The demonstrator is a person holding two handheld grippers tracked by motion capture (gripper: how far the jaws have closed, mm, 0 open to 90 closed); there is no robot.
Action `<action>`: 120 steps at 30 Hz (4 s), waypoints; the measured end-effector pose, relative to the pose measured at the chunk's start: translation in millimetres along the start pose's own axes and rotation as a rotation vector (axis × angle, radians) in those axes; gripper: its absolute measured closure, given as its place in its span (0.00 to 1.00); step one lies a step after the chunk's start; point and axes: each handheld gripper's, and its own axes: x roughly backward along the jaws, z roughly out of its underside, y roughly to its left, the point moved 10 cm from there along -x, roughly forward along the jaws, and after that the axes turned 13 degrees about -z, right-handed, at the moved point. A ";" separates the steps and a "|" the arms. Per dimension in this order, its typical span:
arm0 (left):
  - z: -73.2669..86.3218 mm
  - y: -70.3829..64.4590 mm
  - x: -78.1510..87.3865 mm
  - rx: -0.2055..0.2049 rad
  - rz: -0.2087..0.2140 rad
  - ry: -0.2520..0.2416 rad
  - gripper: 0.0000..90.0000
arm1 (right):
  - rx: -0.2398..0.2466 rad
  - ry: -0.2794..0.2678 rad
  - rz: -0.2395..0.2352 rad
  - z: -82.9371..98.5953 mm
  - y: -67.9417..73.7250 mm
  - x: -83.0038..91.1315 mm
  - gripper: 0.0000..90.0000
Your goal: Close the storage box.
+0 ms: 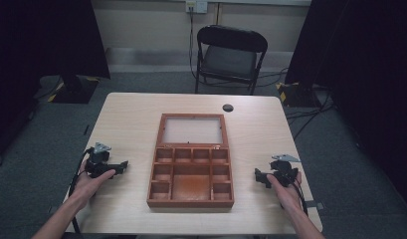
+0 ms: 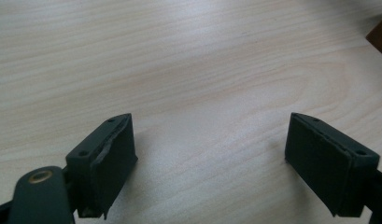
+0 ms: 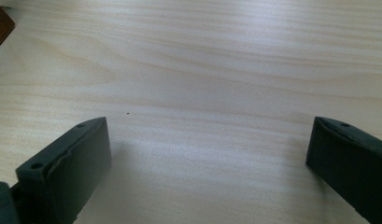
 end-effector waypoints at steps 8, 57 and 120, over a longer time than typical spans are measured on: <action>-5.7 -1.2 6.0 0.026 0.016 -0.019 0.18 | 0.022 -0.003 -0.018 -2.9 3.7 1.6 0.17; -100.9 -50.9 16.2 0.042 0.178 -0.077 0.23 | 0.067 -0.058 -0.322 -113.0 90.0 -17.7 0.19; -108.7 -114.9 -43.3 0.122 0.393 0.078 0.32 | -0.192 0.087 -0.549 -114.4 125.6 -111.4 0.16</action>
